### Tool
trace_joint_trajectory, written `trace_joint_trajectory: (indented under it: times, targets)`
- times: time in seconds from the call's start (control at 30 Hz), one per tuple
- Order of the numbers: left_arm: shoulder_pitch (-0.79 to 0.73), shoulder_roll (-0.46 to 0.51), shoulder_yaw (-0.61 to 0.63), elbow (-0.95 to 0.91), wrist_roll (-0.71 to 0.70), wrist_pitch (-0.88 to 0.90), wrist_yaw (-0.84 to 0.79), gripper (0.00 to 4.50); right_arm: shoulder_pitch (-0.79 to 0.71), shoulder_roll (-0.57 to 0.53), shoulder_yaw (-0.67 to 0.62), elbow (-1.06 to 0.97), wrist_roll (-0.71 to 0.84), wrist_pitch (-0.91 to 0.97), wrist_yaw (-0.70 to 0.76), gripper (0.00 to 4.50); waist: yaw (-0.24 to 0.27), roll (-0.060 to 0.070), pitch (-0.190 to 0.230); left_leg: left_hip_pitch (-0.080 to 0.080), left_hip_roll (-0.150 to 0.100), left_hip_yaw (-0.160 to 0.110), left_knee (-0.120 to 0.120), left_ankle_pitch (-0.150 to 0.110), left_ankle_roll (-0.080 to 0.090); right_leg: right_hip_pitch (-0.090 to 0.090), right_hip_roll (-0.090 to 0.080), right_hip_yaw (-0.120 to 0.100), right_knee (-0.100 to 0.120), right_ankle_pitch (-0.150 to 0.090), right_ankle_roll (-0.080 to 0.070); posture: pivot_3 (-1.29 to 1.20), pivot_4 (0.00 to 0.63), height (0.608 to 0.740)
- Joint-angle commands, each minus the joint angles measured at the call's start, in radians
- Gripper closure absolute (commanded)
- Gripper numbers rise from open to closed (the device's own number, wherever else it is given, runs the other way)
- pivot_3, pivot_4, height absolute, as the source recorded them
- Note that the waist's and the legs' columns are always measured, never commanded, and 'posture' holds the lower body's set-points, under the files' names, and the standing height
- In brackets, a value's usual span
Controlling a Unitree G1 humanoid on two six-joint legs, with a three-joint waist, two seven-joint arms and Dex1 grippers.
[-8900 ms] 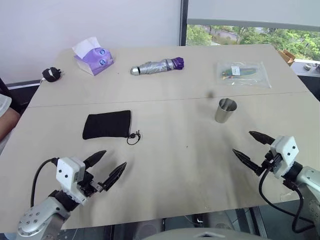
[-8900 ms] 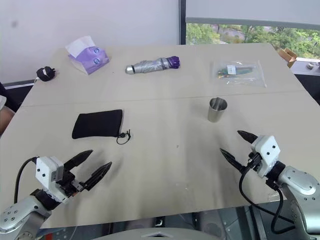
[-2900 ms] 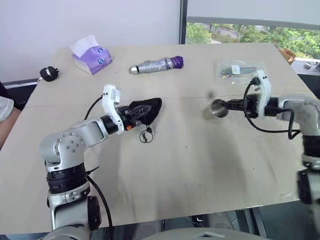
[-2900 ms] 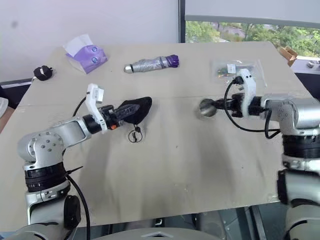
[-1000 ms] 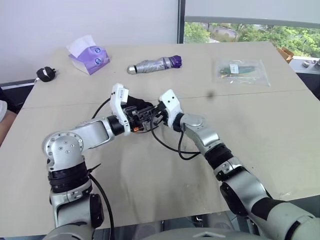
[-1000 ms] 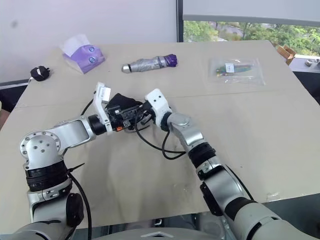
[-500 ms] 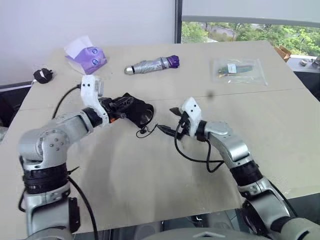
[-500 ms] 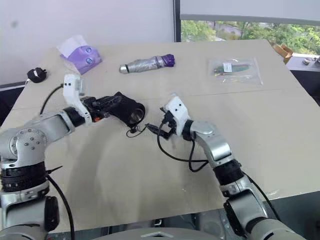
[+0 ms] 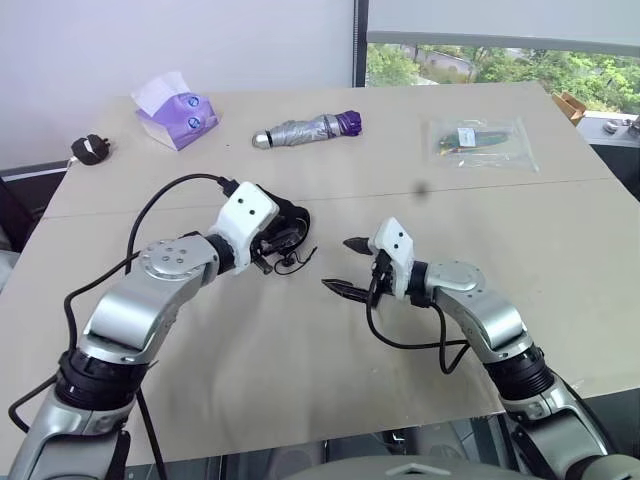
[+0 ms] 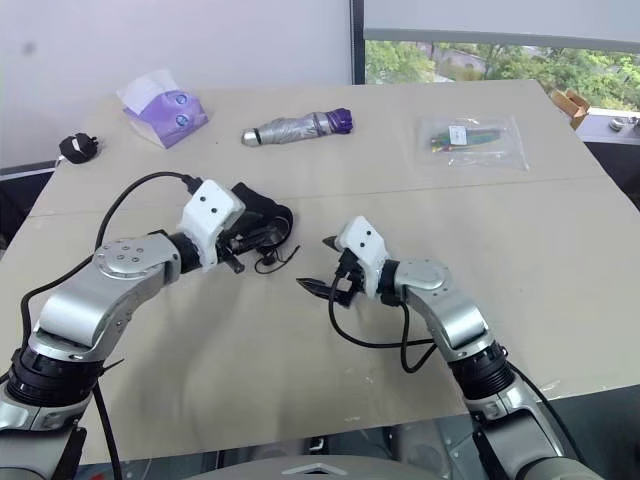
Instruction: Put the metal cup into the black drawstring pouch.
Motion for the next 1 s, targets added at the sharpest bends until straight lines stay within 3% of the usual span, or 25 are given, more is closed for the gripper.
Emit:
trace_joint_trajectory:
  times: [0.03, 0.07, 0.2, 0.4, 0.5, 1.0]
  targets:
    - [-0.035, -0.006, -0.057, 0.066, 0.132, -0.103, -0.005, 2.81, -0.006, 0.014, 0.002, -0.04, -0.002, -0.009, -0.025, 0.0, 0.004, 0.0, 0.0, 0.0, 0.0, 0.0, 0.0, 0.0, 0.0, 0.0, 0.0, 0.0, 0.0, 0.0, 0.0, 0.0, 0.15, 0.74]
    - [-0.044, -0.02, -0.061, 0.088, 0.141, -0.12, -0.013, 2.81, -0.007, 0.016, 0.006, -0.036, -0.008, -0.014, -0.031, 0.0, 0.009, 0.0, 0.0, 0.0, 0.0, 0.0, 0.0, 0.0, 0.0, 0.0, 0.0, 0.0, 0.0, 0.0, 0.0, 0.0, 0.15, 0.74]
    - [-0.074, -0.068, -0.006, 0.141, 0.107, -0.097, -0.053, 4.44, -0.016, 0.021, 0.029, -0.015, -0.037, -0.031, -0.044, 0.0, 0.013, 0.0, 0.0, -0.001, 0.0, 0.0, 0.003, 0.0, 0.0, 0.0, 0.0, 0.0, 0.0, 0.0, 0.001, 0.0, 0.15, 0.74]
    - [-0.15, -0.147, 0.126, 0.216, -0.003, 0.035, -0.078, 4.48, -0.058, 0.081, 0.067, 0.12, -0.088, -0.088, -0.066, 0.0, 0.01, -0.002, 0.0, -0.001, 0.0, 0.0, 0.004, 0.0, 0.0, 0.001, 0.001, 0.0, 0.001, 0.0, 0.001, 0.0, 0.15, 0.74]
    - [-0.196, -0.17, 0.181, 0.241, -0.052, 0.097, -0.083, 4.48, -0.129, 0.165, 0.023, 0.254, -0.071, -0.08, -0.102, 0.0, 0.008, -0.002, 0.001, -0.001, 0.001, -0.001, 0.004, 0.0, 0.0, 0.001, 0.002, 0.0, 0.001, 0.0, 0.001, 0.0, 0.15, 0.74]
    - [-0.264, -0.209, 0.306, 0.198, -0.132, 0.245, -0.019, 4.48, -0.369, 0.391, 0.067, 0.775, -0.184, -0.241, -0.111, 0.0, 0.004, -0.002, 0.001, 0.0, 0.001, -0.001, 0.003, 0.0, 0.0, 0.001, -0.001, 0.0, 0.001, 0.001, 0.001, 0.0, 0.15, 0.74]
